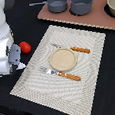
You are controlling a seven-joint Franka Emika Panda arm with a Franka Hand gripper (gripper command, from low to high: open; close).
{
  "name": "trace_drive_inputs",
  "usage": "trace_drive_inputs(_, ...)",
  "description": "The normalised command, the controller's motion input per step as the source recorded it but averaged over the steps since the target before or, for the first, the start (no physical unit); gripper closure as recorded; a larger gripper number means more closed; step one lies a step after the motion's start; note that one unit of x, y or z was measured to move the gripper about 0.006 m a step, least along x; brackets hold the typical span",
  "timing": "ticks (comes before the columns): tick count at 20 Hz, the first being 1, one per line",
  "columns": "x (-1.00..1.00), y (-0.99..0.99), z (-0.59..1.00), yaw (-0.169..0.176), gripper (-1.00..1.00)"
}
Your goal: Place the pan onto the stove and place the fish and sausage into the pan.
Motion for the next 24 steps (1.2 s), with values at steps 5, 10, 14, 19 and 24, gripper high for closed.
trace_drive_inputs(5, 0.08, -0.08, -0.24, 0.003, 1.00)
trace_drive_inputs(10, 0.11, -0.06, -0.21, 0.002, 1.00)
trace_drive_inputs(14, 0.12, -0.05, -0.18, 0.001, 1.00)
trace_drive_inputs(19, 0.10, -0.06, -0.18, 0.004, 1.00)
trace_drive_inputs(24, 0.08, -0.06, -0.15, 0.010, 1.00)
